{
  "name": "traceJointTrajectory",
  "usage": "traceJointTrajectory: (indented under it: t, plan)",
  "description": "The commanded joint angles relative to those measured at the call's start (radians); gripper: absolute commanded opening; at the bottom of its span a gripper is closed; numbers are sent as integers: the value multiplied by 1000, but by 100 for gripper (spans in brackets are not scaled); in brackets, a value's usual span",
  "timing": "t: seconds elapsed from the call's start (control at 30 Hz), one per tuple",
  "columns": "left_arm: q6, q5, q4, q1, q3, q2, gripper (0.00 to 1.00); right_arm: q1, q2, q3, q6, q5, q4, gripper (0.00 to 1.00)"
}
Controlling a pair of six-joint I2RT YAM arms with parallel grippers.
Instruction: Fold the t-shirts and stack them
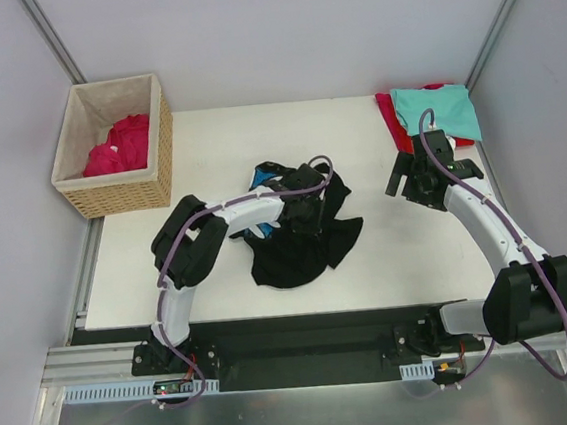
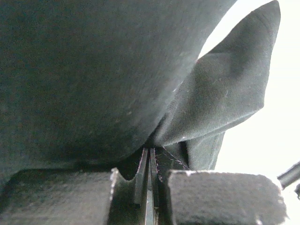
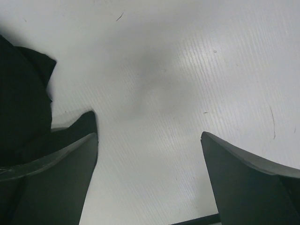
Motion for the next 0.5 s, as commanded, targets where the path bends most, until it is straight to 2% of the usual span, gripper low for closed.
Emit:
traceJointTrajectory:
  t: [0.0,0.1,0.2,0.23,0.27,0.3,0.33,0.47]
  plan:
    - [129,-48,-133,47,93,38,0,-5,0,10,15,-21,16,96]
    - [149,-54,-181,76,143,34,0,-7,4,9,17,-25,17,96]
    - [144,-64,-188,78,127,-79,0,-5,-5,1,12,-19,19,96]
    - [141,-68,-198,78,108,-162,7,-5,-6,-5,15,-22,24,96]
    - [139,-74,-204,78,99,-207,36,-4,-6,-7,17,-27,27,96]
    - [139,-80,-210,78,88,-251,59,-4,-5,-7,18,-30,30,96]
    - [144,-82,-237,78,75,-334,99,-5,-2,-5,18,-34,30,96]
    - [175,-125,-366,76,45,-469,99,2,-2,-8,23,-42,33,96]
